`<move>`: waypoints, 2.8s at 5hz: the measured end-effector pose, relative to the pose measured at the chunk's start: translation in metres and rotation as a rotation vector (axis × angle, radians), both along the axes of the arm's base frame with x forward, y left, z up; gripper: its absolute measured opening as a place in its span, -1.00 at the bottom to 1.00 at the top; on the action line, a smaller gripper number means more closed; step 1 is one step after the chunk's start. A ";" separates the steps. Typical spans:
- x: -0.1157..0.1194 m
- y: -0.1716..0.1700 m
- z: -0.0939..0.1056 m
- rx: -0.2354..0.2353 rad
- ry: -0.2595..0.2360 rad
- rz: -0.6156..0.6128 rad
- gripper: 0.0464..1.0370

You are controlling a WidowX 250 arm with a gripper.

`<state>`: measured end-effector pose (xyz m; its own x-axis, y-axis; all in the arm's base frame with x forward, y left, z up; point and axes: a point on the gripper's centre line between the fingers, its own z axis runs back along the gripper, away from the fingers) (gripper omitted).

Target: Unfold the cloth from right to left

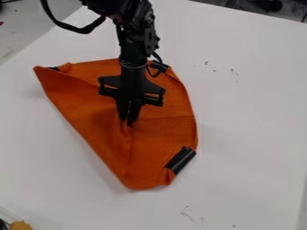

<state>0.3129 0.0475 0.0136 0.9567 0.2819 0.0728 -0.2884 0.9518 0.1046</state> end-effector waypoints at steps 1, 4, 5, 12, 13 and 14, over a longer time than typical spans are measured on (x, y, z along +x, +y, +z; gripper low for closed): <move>-0.001 0.000 -0.002 -0.014 -0.016 -0.005 -0.96; -0.042 0.068 0.039 -0.064 -0.171 0.294 -0.98; -0.069 0.095 0.031 -0.109 -0.182 0.381 -0.98; -0.171 0.111 -0.004 -0.119 -0.234 0.755 -0.16; -0.178 0.116 -0.002 -0.084 -0.232 0.761 0.47; -0.185 0.122 0.005 -0.038 -0.205 0.753 0.92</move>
<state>0.1284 0.1696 0.0191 0.4752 0.8557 0.2048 -0.8681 0.4940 -0.0496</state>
